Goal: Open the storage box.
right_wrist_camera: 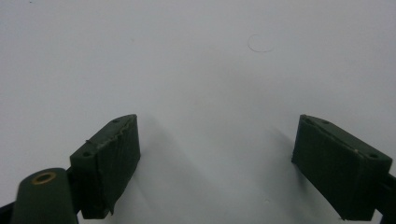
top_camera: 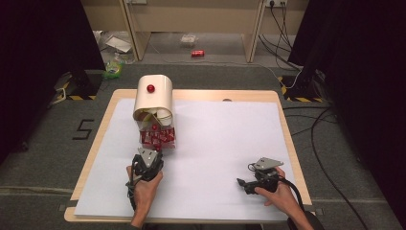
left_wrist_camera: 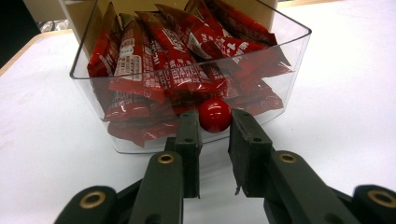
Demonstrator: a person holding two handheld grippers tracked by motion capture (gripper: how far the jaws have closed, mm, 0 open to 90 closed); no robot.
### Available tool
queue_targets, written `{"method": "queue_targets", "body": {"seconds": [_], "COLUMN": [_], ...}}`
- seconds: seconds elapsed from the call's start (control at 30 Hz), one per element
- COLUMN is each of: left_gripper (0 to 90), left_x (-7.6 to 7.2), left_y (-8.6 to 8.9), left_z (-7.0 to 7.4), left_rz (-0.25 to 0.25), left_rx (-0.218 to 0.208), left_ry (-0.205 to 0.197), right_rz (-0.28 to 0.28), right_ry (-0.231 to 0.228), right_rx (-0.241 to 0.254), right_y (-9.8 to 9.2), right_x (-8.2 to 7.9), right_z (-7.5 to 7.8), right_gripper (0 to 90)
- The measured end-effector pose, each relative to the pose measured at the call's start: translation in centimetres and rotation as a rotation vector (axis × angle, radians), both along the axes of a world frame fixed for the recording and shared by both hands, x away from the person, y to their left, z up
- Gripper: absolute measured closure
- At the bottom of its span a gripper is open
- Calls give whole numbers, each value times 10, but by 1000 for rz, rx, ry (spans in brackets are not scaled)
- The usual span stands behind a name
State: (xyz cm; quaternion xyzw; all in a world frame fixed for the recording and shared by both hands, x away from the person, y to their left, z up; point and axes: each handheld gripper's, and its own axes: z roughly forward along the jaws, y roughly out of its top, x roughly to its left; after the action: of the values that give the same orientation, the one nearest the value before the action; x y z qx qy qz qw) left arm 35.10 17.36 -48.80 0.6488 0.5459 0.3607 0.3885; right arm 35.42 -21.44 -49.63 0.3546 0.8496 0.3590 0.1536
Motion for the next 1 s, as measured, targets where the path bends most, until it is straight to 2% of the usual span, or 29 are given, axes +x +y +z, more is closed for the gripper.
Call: {"method": "queue_targets", "body": {"seconds": [0.4, 0.5, 0.57, 0.7, 0.83, 0.97, 1.0], "left_gripper": [735, 787, 782, 741, 650, 583, 563], "left_x": [-12, -16, -19, -21, -22, -23, -22], "left_y": [2, 3, 5, 4, 5, 7, 9], "left_z": [2, 4, 6, 10, 14, 17, 18], "left_rz": [-25, -32, -41, -65, -92, -111, -115], "left_rx": [1, 0, -7, -18, -44, -46, -58], "left_ry": [3, 1, 3, 4, 9, 8, 10], "right_rz": [0, 0, 0, 0, 0, 0, 0], "right_ry": [0, 0, -1, -1, 0, 0, -1], "right_rx": [0, 0, -1, -1, 0, 0, 0], "right_y": [0, 0, 0, 0, 0, 0, 0], "right_x": [0, 0, 0, 0, 0, 0, 0], "right_z": [0, 0, 0, 0, 0, 0, 0], "right_gripper": [154, 154, 154, 154, 154, 154, 154]}}
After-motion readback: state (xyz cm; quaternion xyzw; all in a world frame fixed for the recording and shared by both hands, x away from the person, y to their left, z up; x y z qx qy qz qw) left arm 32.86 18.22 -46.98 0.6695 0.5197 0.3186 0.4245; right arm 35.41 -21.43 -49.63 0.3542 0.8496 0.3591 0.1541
